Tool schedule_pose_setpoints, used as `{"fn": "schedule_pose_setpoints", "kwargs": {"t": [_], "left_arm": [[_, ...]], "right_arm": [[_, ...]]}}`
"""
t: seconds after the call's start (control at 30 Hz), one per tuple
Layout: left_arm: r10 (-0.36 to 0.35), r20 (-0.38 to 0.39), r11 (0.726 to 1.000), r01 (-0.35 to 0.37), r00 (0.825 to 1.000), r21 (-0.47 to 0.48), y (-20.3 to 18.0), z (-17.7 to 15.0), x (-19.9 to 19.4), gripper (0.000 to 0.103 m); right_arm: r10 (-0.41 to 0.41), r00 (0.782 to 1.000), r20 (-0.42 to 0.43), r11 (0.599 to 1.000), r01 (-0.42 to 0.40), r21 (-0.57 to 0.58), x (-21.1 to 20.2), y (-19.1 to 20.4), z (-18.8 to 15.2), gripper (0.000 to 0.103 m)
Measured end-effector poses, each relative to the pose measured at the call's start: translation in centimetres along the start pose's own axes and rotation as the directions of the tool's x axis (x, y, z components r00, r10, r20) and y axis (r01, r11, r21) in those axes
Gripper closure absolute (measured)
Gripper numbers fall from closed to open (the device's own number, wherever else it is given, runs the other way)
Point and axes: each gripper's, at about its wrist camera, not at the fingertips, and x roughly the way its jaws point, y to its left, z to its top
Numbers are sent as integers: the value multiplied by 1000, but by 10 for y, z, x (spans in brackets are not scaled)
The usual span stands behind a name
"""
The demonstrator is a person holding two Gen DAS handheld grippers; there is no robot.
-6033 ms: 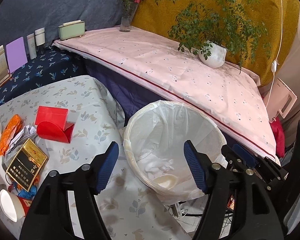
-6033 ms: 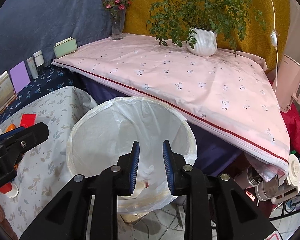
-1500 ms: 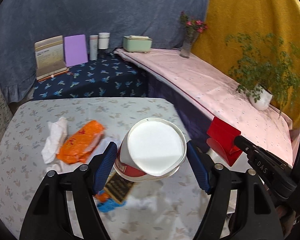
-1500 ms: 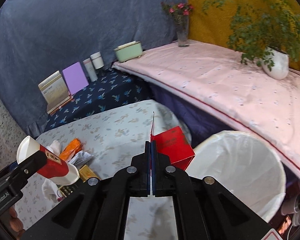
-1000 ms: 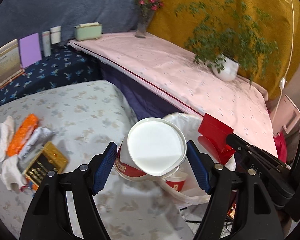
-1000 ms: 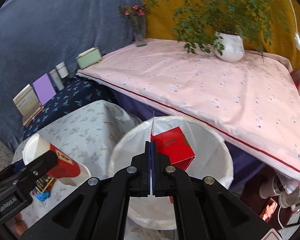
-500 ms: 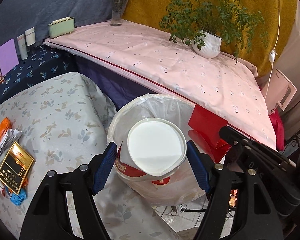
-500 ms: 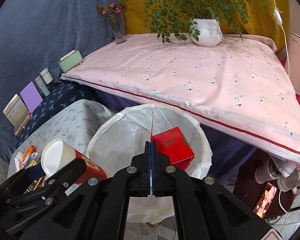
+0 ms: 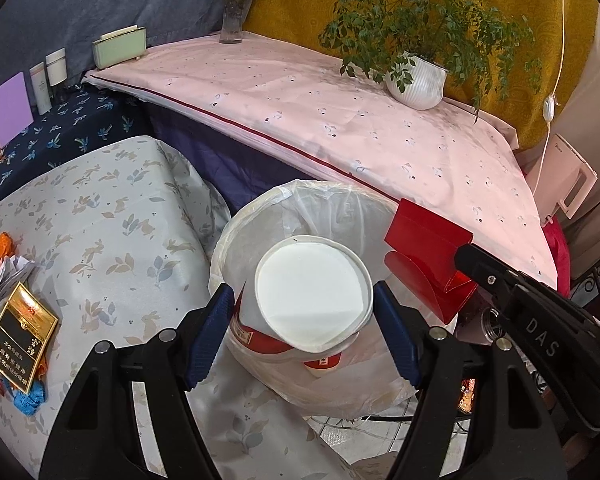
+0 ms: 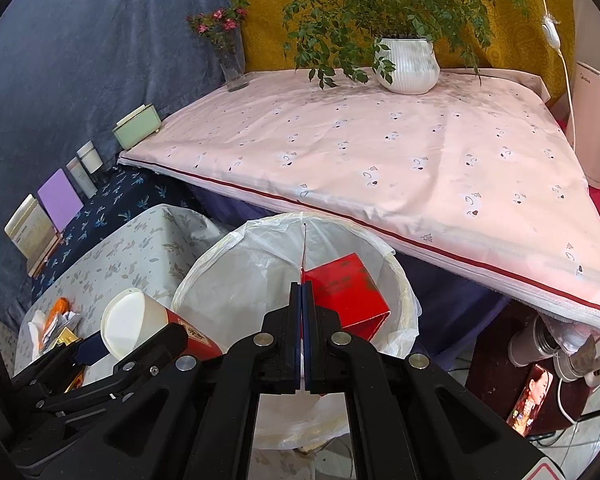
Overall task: Collect trash
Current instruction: 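Carry the cup and red box over the bin and open both tools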
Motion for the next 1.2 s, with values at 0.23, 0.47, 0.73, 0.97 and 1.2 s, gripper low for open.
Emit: {"fn": "schedule_pose_setpoints", "kwargs": {"t": [0.23,0.47,0.73,0.97,1.2], "left_arm": [[-2,0,1000,2,1000,-4,-1,1,1,35],[-6,0,1000,6,1000,-4,-3,3,2,35],[-7,-10,1000,7,1000,-16,-3,4,8,35],[-8,-9,1000,8,1000,-22,1,3,8,35],[4,-24,999,-4,1000,-36,9,3,14,35]], "right_arm": [[3,1000,1,1000,-3,-6,-1,2,1,102],[4,1000,-1,1000,-4,-7,0,2,1,102],[9,1000,-10,1000,-9,-12,5,4,-1,102],[15,1000,-18,1000,-16,-16,8,3,-3,102],[23,999,-29,1000,-23,-17,15,4,-4,102]]}}
